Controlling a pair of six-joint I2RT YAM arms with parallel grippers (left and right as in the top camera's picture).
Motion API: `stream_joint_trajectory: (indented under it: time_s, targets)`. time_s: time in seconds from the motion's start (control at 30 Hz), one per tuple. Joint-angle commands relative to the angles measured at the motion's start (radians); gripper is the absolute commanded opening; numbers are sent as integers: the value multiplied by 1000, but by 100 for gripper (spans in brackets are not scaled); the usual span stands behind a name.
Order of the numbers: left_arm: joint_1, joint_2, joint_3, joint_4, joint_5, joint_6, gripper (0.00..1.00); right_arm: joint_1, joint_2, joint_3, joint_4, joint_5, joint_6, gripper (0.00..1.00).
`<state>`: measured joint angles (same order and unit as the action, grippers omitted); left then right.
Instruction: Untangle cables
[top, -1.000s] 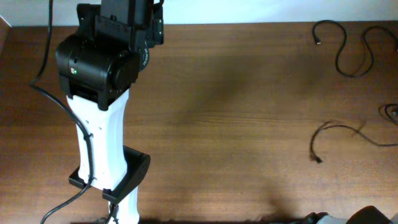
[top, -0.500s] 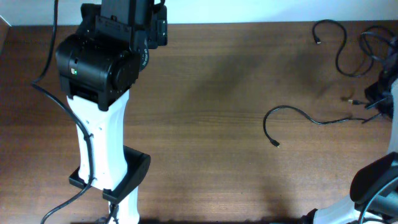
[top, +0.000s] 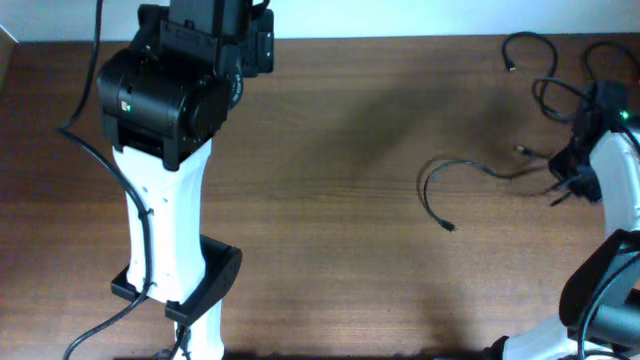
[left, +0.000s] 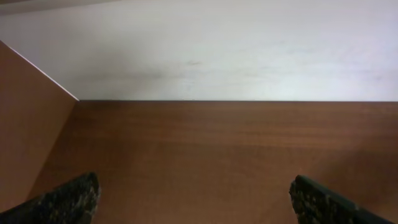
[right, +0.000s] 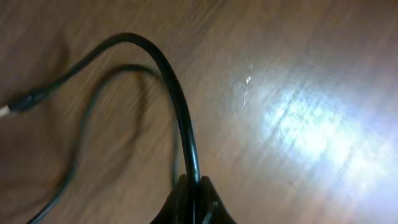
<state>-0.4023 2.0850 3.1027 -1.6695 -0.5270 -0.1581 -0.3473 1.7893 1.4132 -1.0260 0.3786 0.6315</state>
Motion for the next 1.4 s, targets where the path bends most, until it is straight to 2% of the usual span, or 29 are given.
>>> stream_joint_trajectory:
  time_s: [0.0, 0.07, 0.13, 0.17, 0.23, 0.37, 0.4, 0.43, 0.53, 0.57, 0.67, 0.7, 0.77, 0.83, 0.93, 0.97, 1.1, 1.2, 1.23, 1.27, 1.37]
  targets:
    - [4, -13, -3, 3, 6, -5, 99, -80, -7, -79, 105, 41, 12, 4]
    - [4, -13, -3, -1, 4, 21, 99, -165, -6, -82, 120, 21, 12, 4]
    - [4, -13, -3, 1, 4, 21, 99, -177, -2, -84, 129, -2, 12, 6]
    - [4, -13, -3, 1, 4, 21, 99, -176, -2, -84, 129, -14, 13, 99]
    - [4, -13, -4, -2, 4, 21, 99, -176, -2, -84, 116, -50, 12, 99]
    - [4, -13, -4, -1, 7, 21, 99, -175, -3, -84, 120, -97, -27, 97]
    - [4, -13, -3, -1, 8, 21, 99, -169, -10, -76, 129, -149, -87, 90]
    - [4, -13, -3, -1, 7, 21, 99, -154, -21, -54, 125, -182, -127, 87]
    - [4, -13, -4, 2, 7, 21, 99, -2, -100, 44, 125, -333, -482, 90]
    - [4, -13, -4, 6, 8, 21, 99, 60, -110, 46, 123, -383, -552, 90]
    - [4, -13, -3, 7, 8, 21, 99, 235, -105, 45, 114, -422, -609, 91]
    - [4, -13, -4, 6, 8, 21, 99, 327, -103, 45, 110, -378, -531, 91]
    - [4, -13, -4, -1, 16, 21, 99, 399, -87, 39, 61, -298, -226, 91]
    - [4, -13, -4, -1, 15, 21, 99, 447, -76, -8, 54, -256, 6, 91]
    - [4, -13, -4, -2, 16, 21, 99, 482, -72, -102, 66, -187, 475, 91]
    - [4, -13, -4, -5, 17, 21, 99, 486, -57, -131, 122, -191, 566, 91]
    - [4, -13, -4, -16, 34, 21, 99, 503, 63, -155, 288, -347, 586, 91]
    - [4, -13, -4, -16, 34, 21, 99, 583, 113, -155, 370, -360, 585, 91]
    - [4, -13, -4, -16, 34, 21, 99, 607, 122, -155, 380, -341, 585, 35]
    - [4, -13, -4, -16, 34, 21, 99, 624, 128, -155, 380, -323, 585, 4]
    - [4, -13, -4, -18, 34, 21, 99, 622, 130, -155, 367, -311, 578, 4]
